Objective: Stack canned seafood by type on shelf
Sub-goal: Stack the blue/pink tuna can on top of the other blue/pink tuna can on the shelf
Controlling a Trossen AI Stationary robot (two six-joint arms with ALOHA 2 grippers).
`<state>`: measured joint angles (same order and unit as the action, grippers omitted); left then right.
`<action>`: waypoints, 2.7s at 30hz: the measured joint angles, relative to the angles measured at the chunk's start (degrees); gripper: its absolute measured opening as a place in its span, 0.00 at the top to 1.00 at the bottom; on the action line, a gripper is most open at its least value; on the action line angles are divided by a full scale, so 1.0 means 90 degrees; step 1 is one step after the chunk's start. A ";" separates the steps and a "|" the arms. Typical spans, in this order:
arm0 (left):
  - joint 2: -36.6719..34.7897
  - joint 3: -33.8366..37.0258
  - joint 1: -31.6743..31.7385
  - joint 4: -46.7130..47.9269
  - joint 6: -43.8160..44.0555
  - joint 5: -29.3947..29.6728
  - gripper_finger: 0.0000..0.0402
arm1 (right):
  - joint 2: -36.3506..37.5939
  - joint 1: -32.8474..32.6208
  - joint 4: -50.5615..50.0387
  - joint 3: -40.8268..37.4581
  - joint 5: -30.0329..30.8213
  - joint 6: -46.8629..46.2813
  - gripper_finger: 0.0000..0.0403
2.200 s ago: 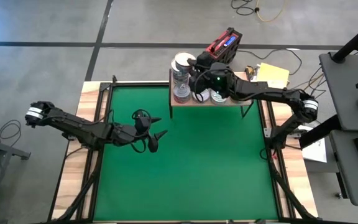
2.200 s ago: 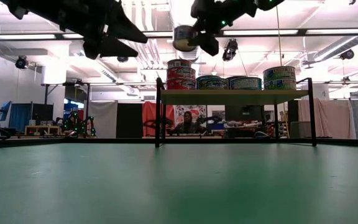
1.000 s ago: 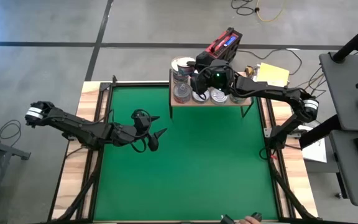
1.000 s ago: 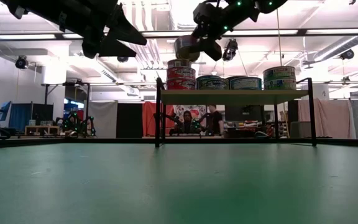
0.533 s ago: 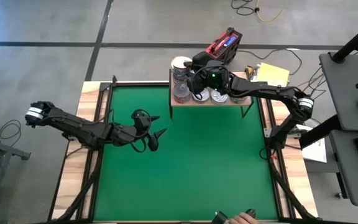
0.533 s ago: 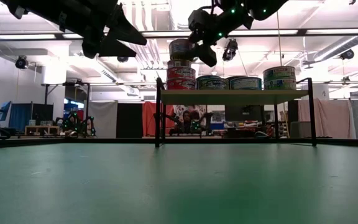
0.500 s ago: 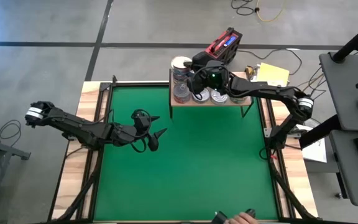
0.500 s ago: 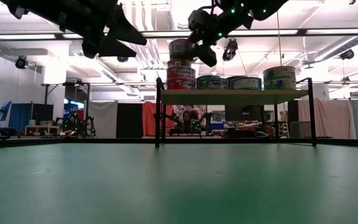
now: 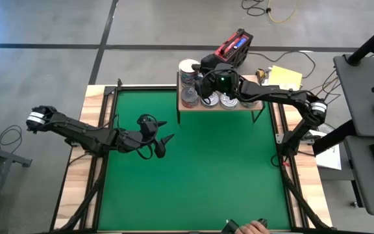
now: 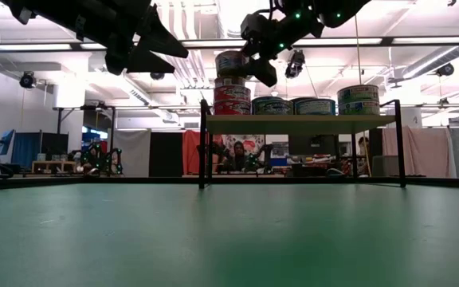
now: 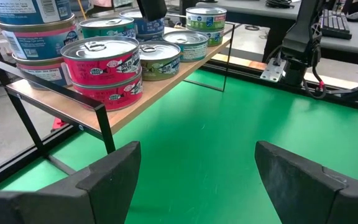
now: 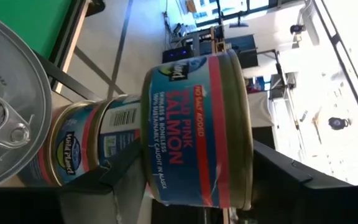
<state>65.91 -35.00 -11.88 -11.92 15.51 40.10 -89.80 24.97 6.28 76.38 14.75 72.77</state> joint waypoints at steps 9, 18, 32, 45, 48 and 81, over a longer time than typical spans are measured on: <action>0.0000 0.0002 0.0000 0.0000 0.0000 0.0000 0.25 | 0.0000 0.0000 0.0060 -0.0003 0.0347 -0.0041 0.32; 0.0002 0.0012 0.0000 0.0000 0.0000 0.0000 0.25 | 0.0010 0.0000 0.0317 -0.0003 0.0408 -0.0143 0.28; 0.0002 0.0012 0.0000 0.0000 0.0000 0.0000 0.25 | 0.0010 0.0005 0.0354 0.0211 0.0711 -0.0149 0.35; 0.0001 0.0017 0.0000 0.0002 0.0000 0.0000 0.25 | 0.0012 0.0007 -0.0389 0.0330 0.0706 -0.0372 0.39; 0.0002 0.0017 0.0000 0.0001 0.0000 0.0000 0.25 | 0.0012 0.0007 -0.0384 0.0330 0.0705 -0.0354 0.41; 0.0002 0.0017 0.0010 0.0000 0.0002 0.0002 0.25 | 0.0012 0.0148 -0.0754 0.0347 0.0720 -0.1078 0.29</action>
<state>65.93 -34.85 -11.79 -11.92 15.53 40.12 -89.69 26.30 -0.50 79.50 21.23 63.07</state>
